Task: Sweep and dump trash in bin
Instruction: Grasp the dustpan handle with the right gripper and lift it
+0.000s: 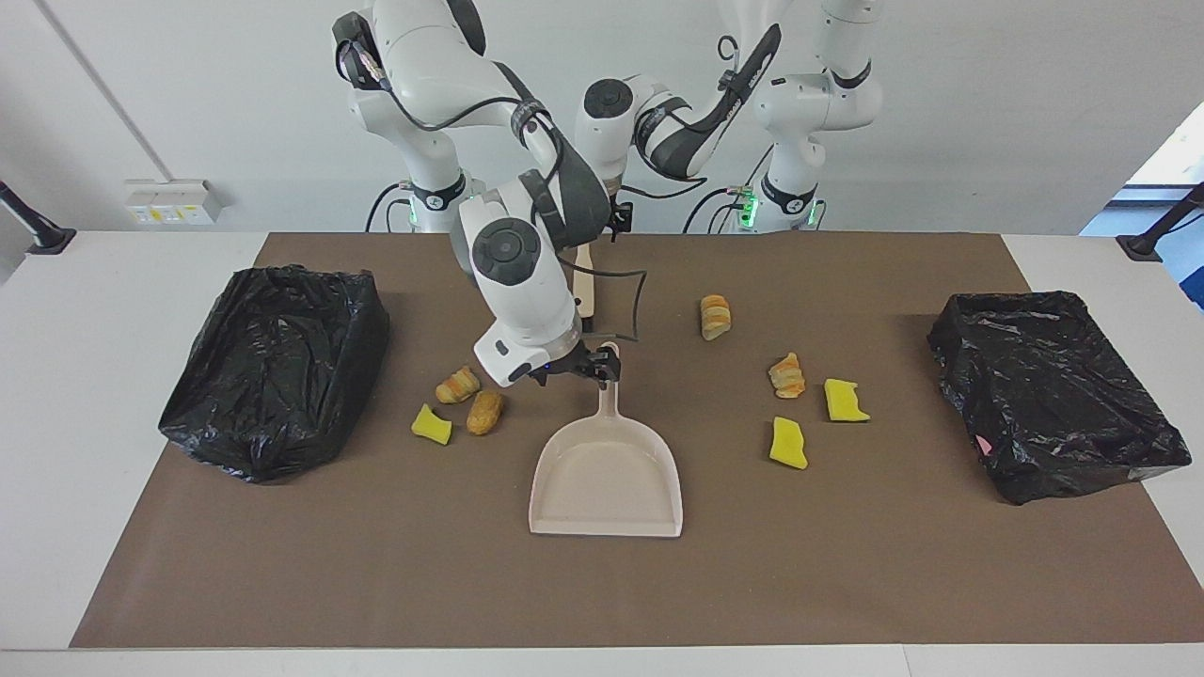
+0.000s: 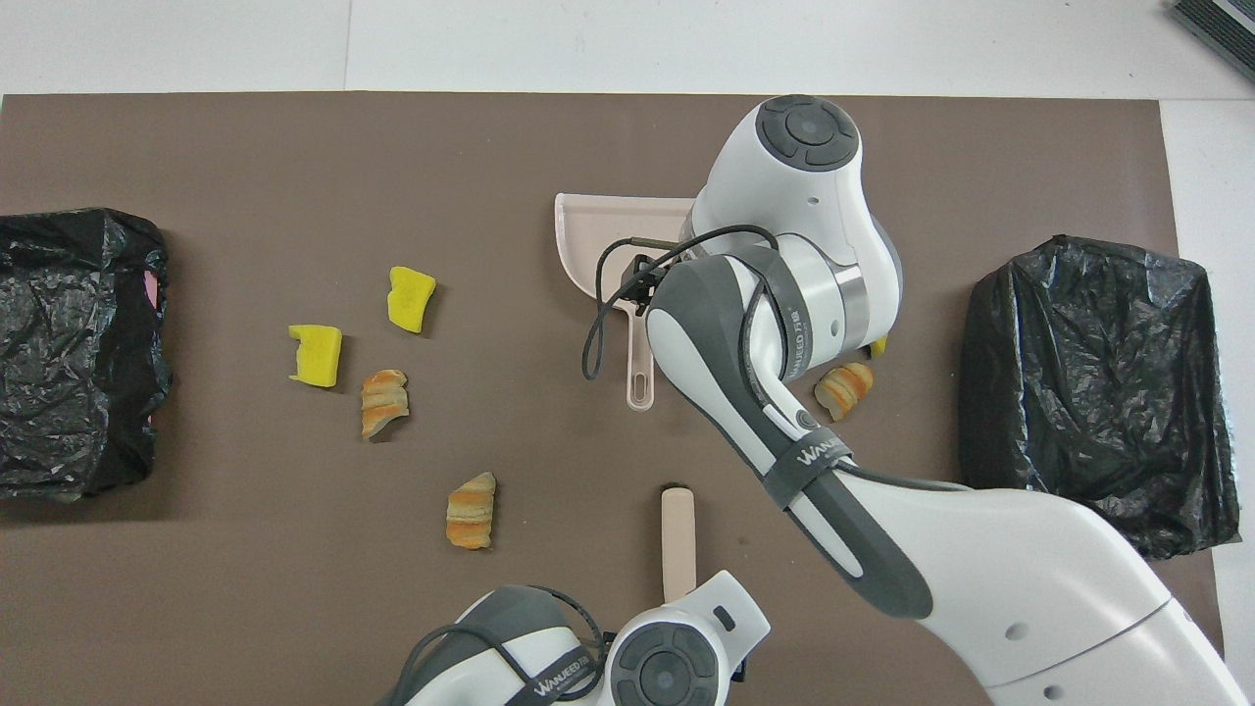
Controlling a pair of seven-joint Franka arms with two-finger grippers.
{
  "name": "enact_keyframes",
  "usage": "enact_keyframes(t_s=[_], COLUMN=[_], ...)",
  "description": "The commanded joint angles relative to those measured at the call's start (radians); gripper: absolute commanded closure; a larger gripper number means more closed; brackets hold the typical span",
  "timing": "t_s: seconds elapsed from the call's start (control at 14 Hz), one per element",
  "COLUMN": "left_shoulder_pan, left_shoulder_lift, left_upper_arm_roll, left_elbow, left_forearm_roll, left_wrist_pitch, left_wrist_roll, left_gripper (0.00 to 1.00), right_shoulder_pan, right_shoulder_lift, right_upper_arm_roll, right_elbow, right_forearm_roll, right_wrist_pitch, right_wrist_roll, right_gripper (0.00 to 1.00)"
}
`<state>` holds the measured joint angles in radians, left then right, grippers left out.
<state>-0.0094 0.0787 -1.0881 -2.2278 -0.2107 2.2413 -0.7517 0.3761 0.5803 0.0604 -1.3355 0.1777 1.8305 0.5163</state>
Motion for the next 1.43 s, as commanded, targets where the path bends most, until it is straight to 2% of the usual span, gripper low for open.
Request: enact_keyframes(t_s=[0.0, 0.29, 0.43, 0.5, 0.57, 0.64, 0.79, 0.86, 0.93, 1.0, 1.07, 1.22, 1.36], left_shoulder_pan=[-0.03, -0.052, -0.058, -0.057, -0.057, -0.057, -0.057, -0.055, -0.052, -0.047, -0.046, -0.041, -0.043], left_shoulder_lift=[0.009, 0.015, 0.015, 0.015, 0.015, 0.013, 0.013, 0.012, 0.012, 0.007, 0.003, -0.028, -0.12], left_upper_arm_roll=[-0.004, -0.004, -0.004, -0.004, -0.004, -0.004, -0.003, -0.003, -0.003, -0.003, -0.001, 0.008, 0.056], left_elbow=[-0.007, -0.033, -0.036, -0.036, -0.036, -0.042, -0.043, -0.041, -0.041, -0.041, -0.041, -0.038, -0.039], left_forearm_roll=[0.001, 0.001, 0.001, 0.001, 0.001, 0.001, 0.001, 0.001, 0.001, 0.001, 0.001, 0.001, 0.002], left_wrist_pitch=[0.024, 0.061, 0.055, 0.051, 0.046, 0.044, 0.044, 0.041, 0.034, 0.026, 0.006, -0.09, -0.263], left_wrist_roll=[-0.009, -0.009, -0.008, -0.009, -0.009, -0.008, -0.008, -0.008, -0.006, -0.003, -0.002, 0.005, 0.034], left_gripper=[0.01, 0.03, 0.16, 0.29, 0.42, 0.55, 0.91, 1.0, 1.0, 1.0, 1.0, 1.0, 1.0], right_shoulder_pan=[0.009, 0.065, 0.061, 0.06, 0.058, 0.059, 0.058, 0.059, 0.06, 0.058, 0.058, 0.055, 0.04], right_shoulder_lift=[0.012, 0.006, -0.005, -0.017, -0.034, -0.045, -0.048, -0.048, -0.048, -0.048, -0.046, -0.045, -0.045], right_upper_arm_roll=[0.007, 0.006, 0.006, 0.006, 0.006, 0.006, 0.006, 0.006, 0.006, 0.006, 0.006, 0.006, 0.006], right_elbow=[0.007, -0.036, -0.077, -0.111, -0.146, -0.174, -0.179, -0.179, -0.179, -0.179, -0.174, -0.163, -0.131], right_forearm_roll=[0.029, 0.014, 0.009, 0.009, 0.009, 0.009, 0.011, 0.012, 0.012, 0.014, 0.019, 0.025, 0.011], right_wrist_pitch=[0.015, 0.047, 0.069, 0.073, 0.097, 0.122, 0.124, 0.124, 0.124, 0.119, 0.11, 0.105, 0.057], right_wrist_roll=[-0.048, -0.051, -0.071, -0.1, -0.111, -0.111, -0.111, -0.11, -0.107, -0.105, -0.098, -0.072, -0.084], right_gripper=[0.0, 0.0, 0.0, 0.0, 0.05, 0.11, 0.29, 0.37, 0.46, 0.7, 1.0, 1.0, 1.0])
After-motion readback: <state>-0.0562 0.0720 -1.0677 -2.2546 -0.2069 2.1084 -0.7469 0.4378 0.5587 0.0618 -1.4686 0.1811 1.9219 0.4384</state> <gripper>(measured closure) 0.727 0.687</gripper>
